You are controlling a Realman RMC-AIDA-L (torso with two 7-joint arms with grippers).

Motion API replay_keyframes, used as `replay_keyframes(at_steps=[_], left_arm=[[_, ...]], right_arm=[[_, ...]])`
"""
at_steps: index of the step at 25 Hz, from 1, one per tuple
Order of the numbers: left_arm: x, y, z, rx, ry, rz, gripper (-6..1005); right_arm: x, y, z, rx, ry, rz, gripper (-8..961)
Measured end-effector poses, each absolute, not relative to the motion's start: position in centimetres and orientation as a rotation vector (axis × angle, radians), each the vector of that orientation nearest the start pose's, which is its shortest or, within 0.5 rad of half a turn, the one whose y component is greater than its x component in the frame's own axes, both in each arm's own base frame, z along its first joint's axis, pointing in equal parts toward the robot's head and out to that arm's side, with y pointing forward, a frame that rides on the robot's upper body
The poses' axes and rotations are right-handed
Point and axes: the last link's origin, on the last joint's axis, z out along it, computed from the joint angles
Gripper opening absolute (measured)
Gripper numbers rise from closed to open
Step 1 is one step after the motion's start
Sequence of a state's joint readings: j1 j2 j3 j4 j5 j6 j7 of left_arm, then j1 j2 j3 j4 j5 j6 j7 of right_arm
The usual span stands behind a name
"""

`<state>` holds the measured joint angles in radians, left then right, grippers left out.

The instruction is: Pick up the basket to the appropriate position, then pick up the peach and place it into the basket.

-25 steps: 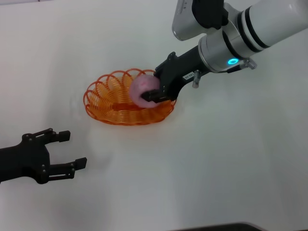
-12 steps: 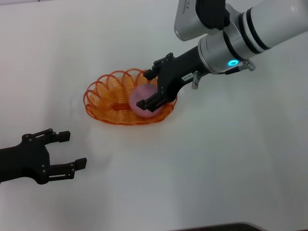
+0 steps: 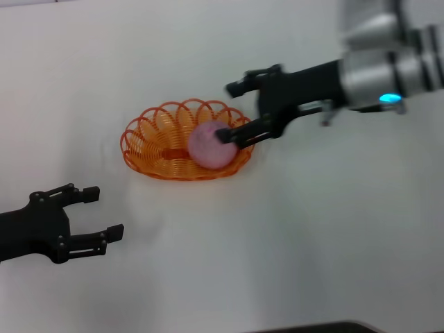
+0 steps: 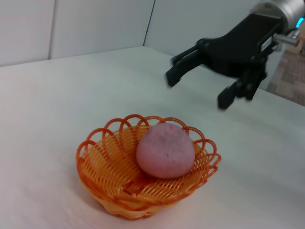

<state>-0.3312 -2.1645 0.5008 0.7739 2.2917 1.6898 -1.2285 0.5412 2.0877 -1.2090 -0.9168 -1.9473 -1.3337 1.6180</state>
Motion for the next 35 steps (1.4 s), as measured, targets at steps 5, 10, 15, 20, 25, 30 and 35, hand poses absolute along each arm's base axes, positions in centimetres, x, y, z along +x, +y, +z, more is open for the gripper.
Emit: replay_keyframes(at_steps=[5,10,15,20,25,30,35], left_arm=[[-32.3,24.5,-1.0,-2.762,-0.708,-0.524,885],[-32.2,24.5,-1.1,-2.759,-0.71,-0.542,885],[-32.0,24.6,-1.1,-2.743,-0.703,-0.569,885],[-31.9,24.7,-1.2,-2.728,-0.708,-0.599,885],[-32.0,24.5,-1.3,-2.704,-0.721,-0.628,885],[-32.0,24.5,-1.3,-2.693,-0.71,-0.644,885],[-32.1,24.4,-1.3,-2.692,-0.714,-0.645,885]], right_arm=[[24.4,33.4,0.0,-2.752,0.388,0.526,945],[28.6,31.3,1.5,-2.615,0.461,0.579,945],[30.8,29.7,1.0,-2.568,0.474,0.598,945],[31.8,27.3,-0.5,-2.591,0.415,0.631,945],[32.8,24.9,-1.6,-2.561,0.351,0.694,945],[33.2,24.1,-2.2,-2.533,0.35,0.713,945],[33.1,24.3,-2.3,-2.54,0.351,0.708,945]])
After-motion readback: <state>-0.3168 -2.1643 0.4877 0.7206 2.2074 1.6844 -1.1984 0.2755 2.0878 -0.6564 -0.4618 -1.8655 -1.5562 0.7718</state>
